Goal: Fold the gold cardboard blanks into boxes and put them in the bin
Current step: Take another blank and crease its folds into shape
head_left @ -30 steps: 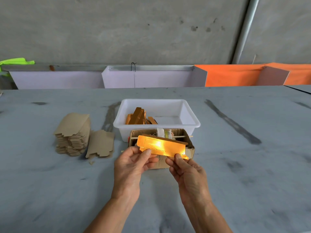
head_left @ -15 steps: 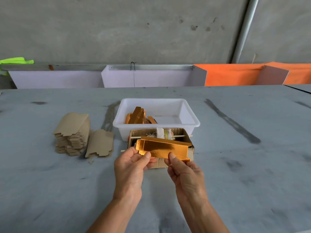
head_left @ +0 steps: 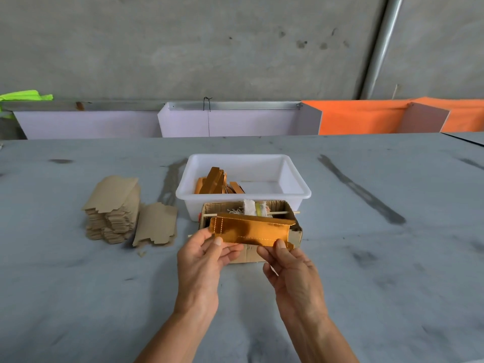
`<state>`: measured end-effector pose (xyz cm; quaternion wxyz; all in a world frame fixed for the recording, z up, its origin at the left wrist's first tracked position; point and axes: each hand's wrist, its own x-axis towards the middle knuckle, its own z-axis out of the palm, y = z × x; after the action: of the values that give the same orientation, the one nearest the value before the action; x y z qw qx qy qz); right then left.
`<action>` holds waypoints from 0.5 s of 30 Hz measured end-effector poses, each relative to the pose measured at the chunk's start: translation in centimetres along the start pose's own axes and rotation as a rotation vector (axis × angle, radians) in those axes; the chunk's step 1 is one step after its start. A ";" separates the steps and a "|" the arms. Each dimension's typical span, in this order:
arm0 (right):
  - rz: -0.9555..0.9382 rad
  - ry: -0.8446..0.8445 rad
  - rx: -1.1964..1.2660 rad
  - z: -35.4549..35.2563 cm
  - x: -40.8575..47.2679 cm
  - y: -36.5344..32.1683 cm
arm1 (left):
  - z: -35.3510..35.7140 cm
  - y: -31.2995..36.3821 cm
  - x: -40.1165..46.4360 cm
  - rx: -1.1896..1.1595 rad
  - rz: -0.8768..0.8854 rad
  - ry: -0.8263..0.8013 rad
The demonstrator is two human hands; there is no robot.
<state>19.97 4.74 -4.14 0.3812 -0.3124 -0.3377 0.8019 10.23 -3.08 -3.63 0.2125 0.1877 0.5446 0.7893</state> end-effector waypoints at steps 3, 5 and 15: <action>-0.059 -0.020 -0.031 -0.4 0.0 -0.1 | -0.2 0.4 0.1 0.059 0.004 -0.061; -0.071 -0.063 -0.014 -0.7 0.0 -0.2 | -0.3 0.7 0.4 0.072 -0.011 -0.067; 0.029 -0.136 0.157 -0.8 -0.1 0.3 | 0.1 0.6 0.0 -0.006 -0.064 -0.141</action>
<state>20.46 4.72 -4.81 0.3692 -0.2313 -0.2942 0.8506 10.18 -3.18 -3.04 0.2759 0.2248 0.5317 0.7686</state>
